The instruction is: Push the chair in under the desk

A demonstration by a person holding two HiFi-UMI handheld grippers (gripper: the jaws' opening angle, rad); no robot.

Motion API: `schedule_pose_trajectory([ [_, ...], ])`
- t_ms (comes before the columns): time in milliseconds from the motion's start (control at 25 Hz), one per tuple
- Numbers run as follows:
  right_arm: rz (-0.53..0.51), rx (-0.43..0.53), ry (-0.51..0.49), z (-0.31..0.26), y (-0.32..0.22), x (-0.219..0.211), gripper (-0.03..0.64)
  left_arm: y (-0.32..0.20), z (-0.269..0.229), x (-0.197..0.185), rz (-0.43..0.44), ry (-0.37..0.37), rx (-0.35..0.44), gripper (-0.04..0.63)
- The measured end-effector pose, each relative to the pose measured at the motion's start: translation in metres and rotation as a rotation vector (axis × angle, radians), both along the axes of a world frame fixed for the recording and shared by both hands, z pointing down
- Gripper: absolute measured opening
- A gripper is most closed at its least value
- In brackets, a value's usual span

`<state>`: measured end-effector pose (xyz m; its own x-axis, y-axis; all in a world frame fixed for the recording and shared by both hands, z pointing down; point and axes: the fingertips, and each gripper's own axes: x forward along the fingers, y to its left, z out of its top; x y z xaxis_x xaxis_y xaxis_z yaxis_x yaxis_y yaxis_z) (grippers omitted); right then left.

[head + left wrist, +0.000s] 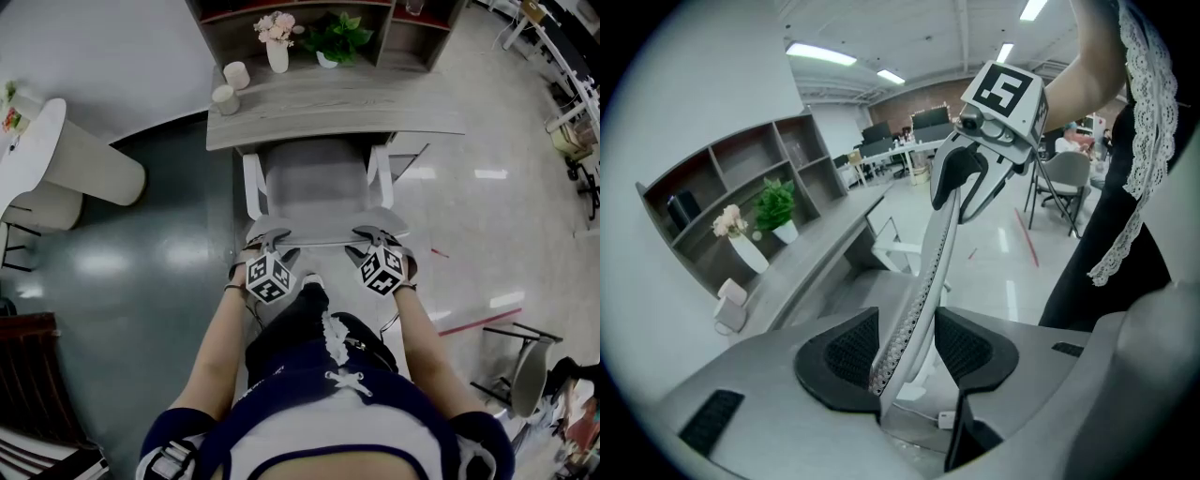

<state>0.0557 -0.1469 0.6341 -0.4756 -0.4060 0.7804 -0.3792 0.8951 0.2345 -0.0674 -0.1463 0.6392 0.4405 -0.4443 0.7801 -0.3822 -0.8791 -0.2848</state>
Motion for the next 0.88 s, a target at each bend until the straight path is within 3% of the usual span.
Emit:
schedule_pose_trajectory([
  [880, 0.006, 0.033, 0.013, -0.001, -0.028, -0.001, 0.16, -0.025, -0.004, -0.001, 0.051, 0.015, 0.051, 0.176],
])
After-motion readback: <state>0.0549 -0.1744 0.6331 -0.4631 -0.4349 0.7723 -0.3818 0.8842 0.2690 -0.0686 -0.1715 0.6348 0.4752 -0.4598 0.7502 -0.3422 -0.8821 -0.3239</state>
